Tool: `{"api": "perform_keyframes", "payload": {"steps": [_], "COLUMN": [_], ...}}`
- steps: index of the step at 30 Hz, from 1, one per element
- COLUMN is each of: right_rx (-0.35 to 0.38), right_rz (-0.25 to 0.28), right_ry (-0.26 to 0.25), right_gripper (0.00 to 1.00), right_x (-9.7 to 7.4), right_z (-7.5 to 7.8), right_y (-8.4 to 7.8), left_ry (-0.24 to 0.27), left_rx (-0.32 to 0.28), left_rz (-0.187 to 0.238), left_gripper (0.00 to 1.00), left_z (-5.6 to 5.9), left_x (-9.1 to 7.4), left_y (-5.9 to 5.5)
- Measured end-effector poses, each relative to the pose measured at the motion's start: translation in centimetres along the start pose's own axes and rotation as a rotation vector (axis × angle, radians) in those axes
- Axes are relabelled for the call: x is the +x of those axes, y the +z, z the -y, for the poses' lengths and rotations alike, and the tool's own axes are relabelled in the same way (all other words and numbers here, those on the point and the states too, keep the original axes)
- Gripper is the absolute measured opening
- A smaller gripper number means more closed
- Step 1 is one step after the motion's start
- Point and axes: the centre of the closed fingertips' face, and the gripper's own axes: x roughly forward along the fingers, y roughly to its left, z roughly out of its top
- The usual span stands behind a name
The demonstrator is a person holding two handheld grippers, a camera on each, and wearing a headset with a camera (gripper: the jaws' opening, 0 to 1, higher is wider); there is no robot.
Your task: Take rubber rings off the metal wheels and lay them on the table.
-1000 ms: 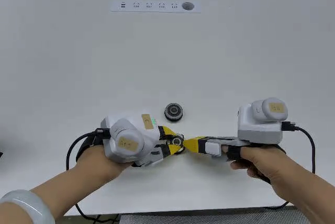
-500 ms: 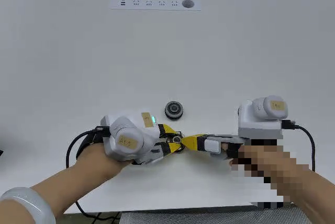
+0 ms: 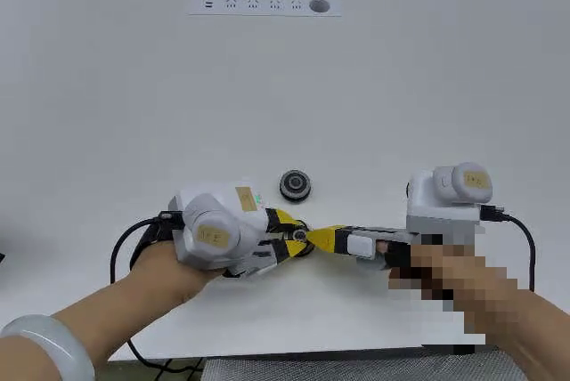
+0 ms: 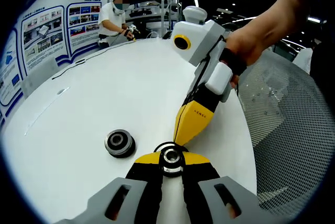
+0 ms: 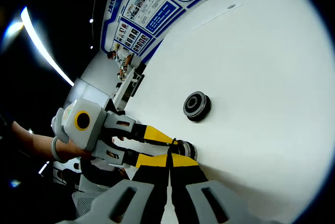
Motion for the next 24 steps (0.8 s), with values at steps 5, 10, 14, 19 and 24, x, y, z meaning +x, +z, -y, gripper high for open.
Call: {"api": "perform_keyframes", "payload": {"steps": [5, 10, 14, 19, 24], "right_rx": [0.0, 0.004, 0.004, 0.002, 0.003], "right_rz": [0.005, 0.005, 0.005, 0.002, 0.001], "right_ry": [-0.017, -0.021, -0.021, -0.023, -0.016], "right_gripper": [0.02, 0.02, 0.02, 0.02, 0.02], "right_x": [-0.1, -0.2, -0.3, -0.2, -0.2], "right_z": [0.4, 0.5, 0.6, 0.6, 0.4], "right_y": [0.0, -0.1, 0.0, -0.1, -0.2], "left_ry": [-0.005, -0.001, 0.01, 0.019, 0.036], "left_rx": [-0.005, -0.001, -0.004, -0.007, -0.012], "left_rz": [-0.001, 0.002, 0.012, 0.025, 0.024], "left_gripper": [0.14, 0.15, 0.17, 0.18, 0.22], "left_z": [0.0, 0.1, 0.1, 0.0, -0.4], "left_x": [0.0, -0.1, -0.4, -0.9, -1.1], "left_y": [0.1, 0.1, 0.2, 0.2, -0.1]}}
